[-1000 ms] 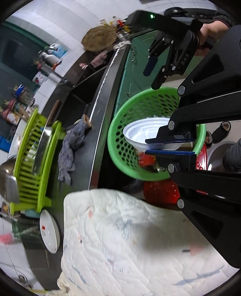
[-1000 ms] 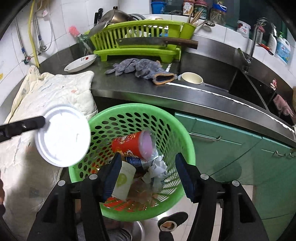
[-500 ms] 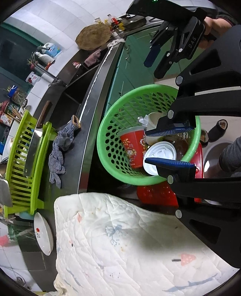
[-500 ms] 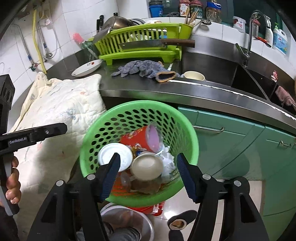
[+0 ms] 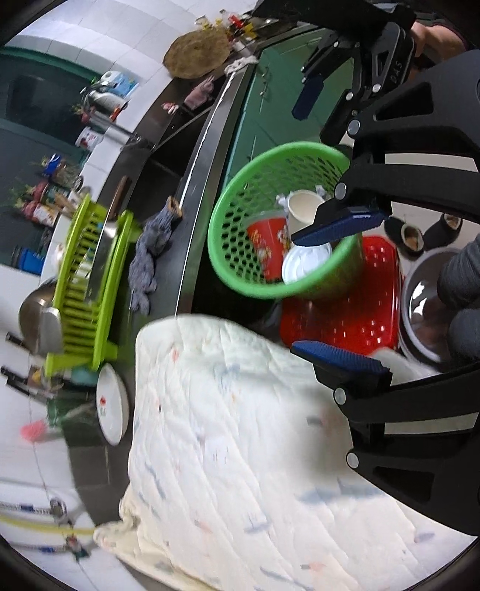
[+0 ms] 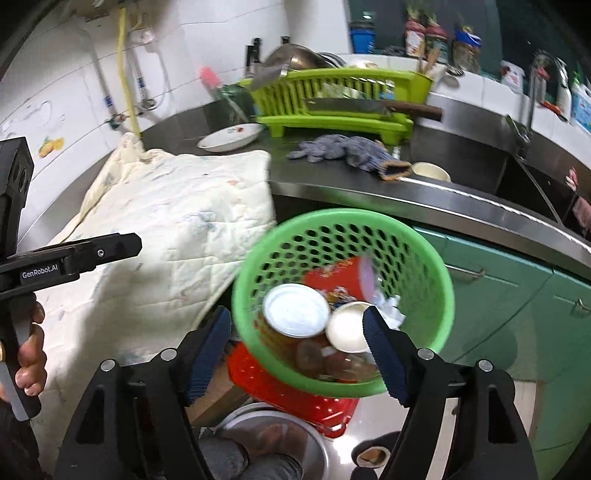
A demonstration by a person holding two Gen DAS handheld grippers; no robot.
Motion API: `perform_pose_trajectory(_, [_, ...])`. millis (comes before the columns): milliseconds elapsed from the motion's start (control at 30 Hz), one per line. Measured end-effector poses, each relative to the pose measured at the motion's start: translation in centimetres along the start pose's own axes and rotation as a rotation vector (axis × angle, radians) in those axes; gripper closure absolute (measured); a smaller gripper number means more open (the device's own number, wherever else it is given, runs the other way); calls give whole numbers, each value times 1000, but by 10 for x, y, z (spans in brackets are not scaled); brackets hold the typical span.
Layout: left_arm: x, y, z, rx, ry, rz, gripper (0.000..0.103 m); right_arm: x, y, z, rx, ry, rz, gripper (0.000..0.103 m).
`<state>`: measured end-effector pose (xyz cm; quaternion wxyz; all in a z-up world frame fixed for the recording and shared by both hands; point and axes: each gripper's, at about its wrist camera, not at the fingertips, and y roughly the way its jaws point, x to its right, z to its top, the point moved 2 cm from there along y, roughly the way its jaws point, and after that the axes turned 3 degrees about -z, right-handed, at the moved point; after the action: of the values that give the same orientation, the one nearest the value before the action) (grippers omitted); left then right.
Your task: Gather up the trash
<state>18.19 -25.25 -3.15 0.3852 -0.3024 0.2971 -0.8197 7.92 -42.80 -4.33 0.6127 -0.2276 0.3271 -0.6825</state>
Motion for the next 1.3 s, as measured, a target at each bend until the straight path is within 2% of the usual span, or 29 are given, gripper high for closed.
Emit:
perform_pose_trajectory(133, [-19,-25,-12,35,-3,67,40,-29,-7,1,22,-31,35,26])
perform_pose_trajectory(200, [-31,-39,-18,53,-11,109,32,-43,-10,1,32,-37,59,23])
perform_pose_trajectory(267, [-43,-52,-25,69,-19,131,31,-59,-13,-1,43,-52,80,22])
perform_pose_trajectory(367, [-59,-72,-34,90,-40,177,21,-83,-16,-3,50,-82,97,17])
perform_pose_trajectory(433, [-69,-87,-39,113,-53,206,19,-98,-19,-3,55,-98,111,17])
perform_pose_trajectory(667, [-94,-131,-52,186,-55,322,7,-136,-29,-4,87,-149,120,14])
perform_pose_trajectory(900, [-106,-163,-64,235,-42,406,5,-154,-34,-2,96,-159,137,13])
perform_pose_trajectory(1100, [-105,-182,-74,278,-48,438,5,-156,-44,-5,109,-116,177,13])
perform_pose_trajectory(1300, [-106,-194,-86,321,-68,465,5,-159,-55,-8,144,-97,179,12])
